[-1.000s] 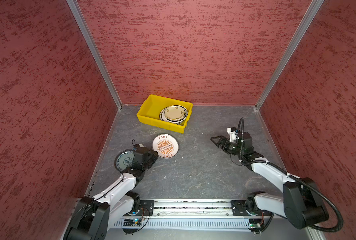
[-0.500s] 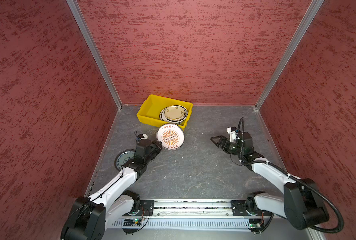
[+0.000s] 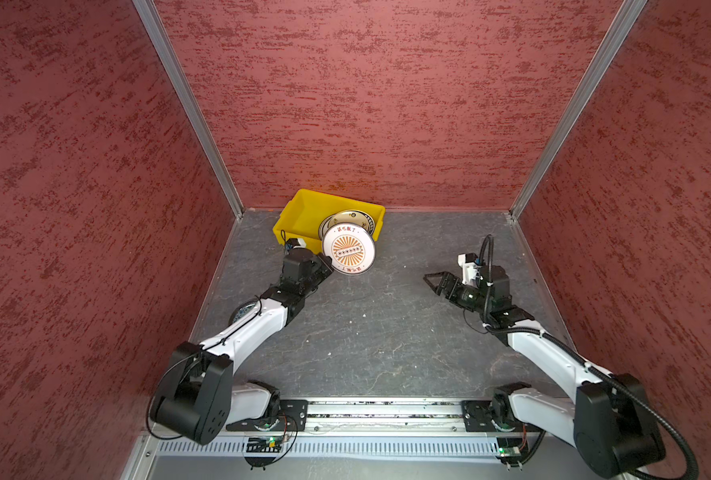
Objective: Place the plates into the plastic bin on the countertop
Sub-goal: 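Carry the sunburst plate into the yellow bin and lower it onto the stack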
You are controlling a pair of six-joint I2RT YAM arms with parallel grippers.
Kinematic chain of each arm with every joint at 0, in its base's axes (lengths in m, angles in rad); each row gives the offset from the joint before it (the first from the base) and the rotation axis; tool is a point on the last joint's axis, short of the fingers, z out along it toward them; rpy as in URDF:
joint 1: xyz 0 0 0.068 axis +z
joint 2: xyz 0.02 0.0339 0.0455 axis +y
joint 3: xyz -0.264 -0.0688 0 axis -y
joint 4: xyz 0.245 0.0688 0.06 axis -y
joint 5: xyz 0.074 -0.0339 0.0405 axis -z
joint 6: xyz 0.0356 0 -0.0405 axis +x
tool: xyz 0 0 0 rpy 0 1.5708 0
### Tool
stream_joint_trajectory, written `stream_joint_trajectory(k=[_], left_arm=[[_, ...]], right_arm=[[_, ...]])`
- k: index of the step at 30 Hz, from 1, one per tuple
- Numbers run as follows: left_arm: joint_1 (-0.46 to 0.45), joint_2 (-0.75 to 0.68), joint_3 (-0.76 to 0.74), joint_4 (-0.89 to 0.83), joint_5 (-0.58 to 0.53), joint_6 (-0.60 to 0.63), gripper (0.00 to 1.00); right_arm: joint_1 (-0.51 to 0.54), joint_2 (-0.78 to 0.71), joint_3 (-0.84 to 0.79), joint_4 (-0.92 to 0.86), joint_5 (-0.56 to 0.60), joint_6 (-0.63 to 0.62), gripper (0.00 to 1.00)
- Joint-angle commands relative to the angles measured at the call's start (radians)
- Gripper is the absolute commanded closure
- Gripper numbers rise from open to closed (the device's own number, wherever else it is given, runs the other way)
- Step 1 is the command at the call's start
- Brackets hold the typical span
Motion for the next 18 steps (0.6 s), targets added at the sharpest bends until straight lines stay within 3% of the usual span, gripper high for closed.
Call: stream_joint_trajectory(k=[1,11,18], left_arm=[[0.049,0.094,0.123,0.088,-0.012,0.067,1.0],[0.132,0.395,0.403,0.046,0.065,0.094,1.0],[0.159,0.557,0.626,-0.159,0.028,0.186,1.0]], right_arm=[[-0.001,-0.025,0.012,-0.039,0.052,-0.031,0.01],[-0.002,-0.088,-0.003,-0.087,0.099,-0.049,0.01],[-0.003,-0.112,-0.02,-0.105,0.129,-0.068,0.01]])
